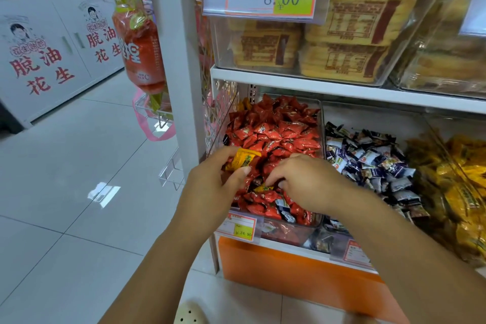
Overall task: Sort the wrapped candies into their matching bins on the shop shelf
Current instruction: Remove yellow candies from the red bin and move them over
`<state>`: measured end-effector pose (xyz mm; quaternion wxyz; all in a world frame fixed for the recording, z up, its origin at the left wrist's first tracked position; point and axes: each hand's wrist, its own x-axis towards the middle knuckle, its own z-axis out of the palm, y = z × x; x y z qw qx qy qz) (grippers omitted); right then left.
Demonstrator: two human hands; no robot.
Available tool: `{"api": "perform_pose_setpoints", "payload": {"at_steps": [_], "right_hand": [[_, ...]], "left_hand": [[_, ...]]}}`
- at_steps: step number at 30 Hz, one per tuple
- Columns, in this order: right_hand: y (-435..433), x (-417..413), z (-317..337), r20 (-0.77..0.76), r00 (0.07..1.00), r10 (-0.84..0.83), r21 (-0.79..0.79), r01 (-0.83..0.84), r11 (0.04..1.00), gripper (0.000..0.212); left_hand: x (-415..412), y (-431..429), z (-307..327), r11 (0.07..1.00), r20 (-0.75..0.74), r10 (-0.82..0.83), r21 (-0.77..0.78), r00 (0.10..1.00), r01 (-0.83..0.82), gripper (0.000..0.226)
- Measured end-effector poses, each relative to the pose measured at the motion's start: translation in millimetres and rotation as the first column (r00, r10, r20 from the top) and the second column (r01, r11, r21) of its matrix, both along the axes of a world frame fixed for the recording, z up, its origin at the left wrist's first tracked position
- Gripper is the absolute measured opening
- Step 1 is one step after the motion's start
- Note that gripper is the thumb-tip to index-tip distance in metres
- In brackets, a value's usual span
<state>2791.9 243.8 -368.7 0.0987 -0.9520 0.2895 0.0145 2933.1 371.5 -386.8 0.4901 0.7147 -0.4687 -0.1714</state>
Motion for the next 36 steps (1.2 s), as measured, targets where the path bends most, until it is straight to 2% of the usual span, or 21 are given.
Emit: {"api": "perform_pose_setpoints", "payload": {"at_steps": [2, 5, 9, 12, 14, 17, 21, 25, 26, 28, 30, 33, 36], "right_hand": [[5, 7, -4, -0.062, 0.997, 0.045, -0.150, -0.054, 0.987, 0.045], [9, 11, -3, -0.117, 0.993, 0.033, -0.237, -0.060, 0.970, 0.046], [14, 14, -6, -0.105, 0.994, -0.010, -0.323, -0.024, 0.946, 0.033], [8, 9, -4, -0.013, 0.999, -0.033, -0.236, 0.029, 0.971, 0.031], [1, 5, -1, 0.066, 0.998, -0.025, -0.111, 0.032, 0.993, 0.035], [-3, 0, 10, 0.227, 0.971, -0.078, 0.096, 0.058, 0.994, 0.028], [-7, -11, 22, 0.258, 0.943, -0.211, 0.249, 0.146, 0.957, 0.045], [-7, -11, 20, 0.345, 0.898, -0.271, 0.316, 0.161, 0.935, 0.049], [-7, -10, 21, 0.376, 0.878, -0.297, 0.365, 0.155, 0.918, 0.047], [-5, -7, 22, 0.416, 0.847, -0.330, 0.496, 0.093, 0.864, 0.040], [2, -4, 24, 0.418, 0.851, -0.318, 0.576, 0.023, 0.817, 0.034], [5, -4, 26, 0.428, 0.860, -0.276, 0.556, -0.011, 0.831, 0.035], [-4, -12, 33, 0.337, 0.928, -0.160, 0.273, 0.066, 0.960, 0.045]], "left_hand": [[0, 4, -1, 1.000, -0.024, -0.001, 0.008, 1.000, 0.002, 0.013], [1, 6, -2, 1.000, -0.077, -0.005, -0.006, 0.997, 0.004, 0.013], [-1, 6, -3, 1.000, -0.033, -0.022, -0.010, 0.999, 0.021, 0.014], [-2, 4, -1, 1.000, -0.029, -0.008, -0.014, 1.000, 0.008, 0.011], [-1, 3, 1, 1.000, -0.049, 0.006, 0.002, 0.999, -0.006, 0.008], [-4, 2, 7, 1.000, -0.106, 0.013, 0.010, 0.994, -0.012, 0.010], [-7, -2, 12, 0.999, -0.186, 0.020, 0.030, 0.982, -0.015, 0.011], [-9, -8, 11, 0.997, -0.181, -0.022, 0.075, 0.983, 0.036, 0.009], [-11, -10, 12, 0.995, -0.177, -0.040, 0.088, 0.983, 0.056, 0.014], [-14, -12, 12, 0.988, -0.116, -0.075, 0.124, 0.990, 0.090, 0.033], [-17, -16, 11, 0.988, -0.035, -0.111, 0.107, 0.993, 0.114, 0.031], [-17, -19, 9, 0.993, 0.020, -0.098, 0.071, 0.995, 0.097, 0.012], [-10, -18, 6, 0.997, 0.047, -0.028, 0.076, 0.999, 0.024, 0.019]]}}
